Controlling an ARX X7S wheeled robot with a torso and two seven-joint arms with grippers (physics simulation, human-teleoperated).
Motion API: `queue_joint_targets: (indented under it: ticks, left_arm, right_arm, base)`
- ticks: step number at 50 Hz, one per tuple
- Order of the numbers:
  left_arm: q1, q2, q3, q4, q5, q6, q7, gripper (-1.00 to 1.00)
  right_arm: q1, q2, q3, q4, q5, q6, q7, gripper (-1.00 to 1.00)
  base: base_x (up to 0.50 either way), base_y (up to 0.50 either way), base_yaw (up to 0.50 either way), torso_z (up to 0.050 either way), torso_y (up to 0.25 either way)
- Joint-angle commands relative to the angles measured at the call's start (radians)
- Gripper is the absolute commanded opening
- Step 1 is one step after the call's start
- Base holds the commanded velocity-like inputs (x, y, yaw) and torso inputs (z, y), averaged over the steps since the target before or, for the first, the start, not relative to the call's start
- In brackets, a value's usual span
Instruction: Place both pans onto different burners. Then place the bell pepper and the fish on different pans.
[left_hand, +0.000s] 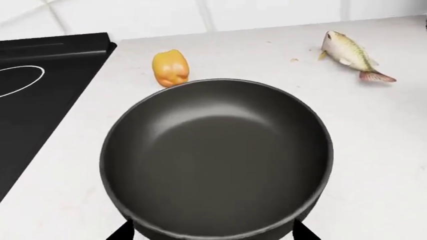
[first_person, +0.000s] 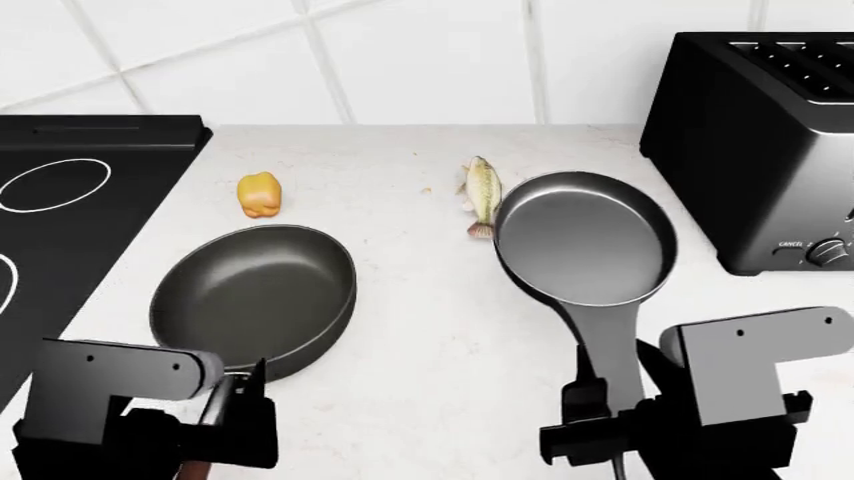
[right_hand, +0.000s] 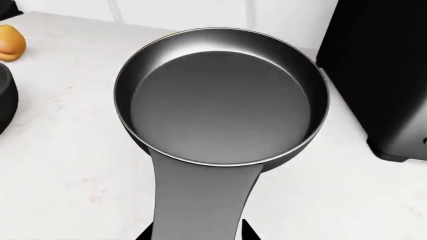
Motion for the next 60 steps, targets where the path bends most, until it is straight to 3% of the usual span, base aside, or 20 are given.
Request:
queue_joint_targets:
  ticks: [1,21,44,45,60]
  left_arm:
    - [0.069,0.007,-0.006,-0.009,-0.005,-0.007,-0.006,1.00]
    - [0.075,0.040,0.045,-0.067,0.093,-0.017,0.048,1.00]
    - [0.194,0.091,0.083,-0.063,0.206,0.016,0.138,1.00]
    - [0.205,0.096,0.081,-0.067,0.217,0.022,0.147,-1.00]
    - [0.209,0.097,0.063,-0.065,0.241,0.055,0.152,-1.00]
  right_arm:
    - [0.011,-0.005,0.022,0.003,-0.039,0.010,-0.037,-1.00]
    - [-0.017,-0.015,0.017,0.017,-0.084,0.008,-0.075,-1.00]
    - [-0.031,-0.014,0.014,0.015,-0.106,0.001,-0.093,-1.00]
    - [-0.030,-0.013,0.013,0.014,-0.105,0.001,-0.092,-1.00]
    - [-0.032,-0.009,0.013,0.011,-0.107,-0.008,-0.096,-1.00]
  base:
    - [0.00,0.00,0.00,0.000,0.000]
    - [0.00,0.00,0.00,0.000,0.001]
    - [0.00,0.00,0.00,0.000,0.001]
    - [0.00,0.00,0.00,0.000,0.000]
    - [0.00,0.00,0.00,0.000,0.000]
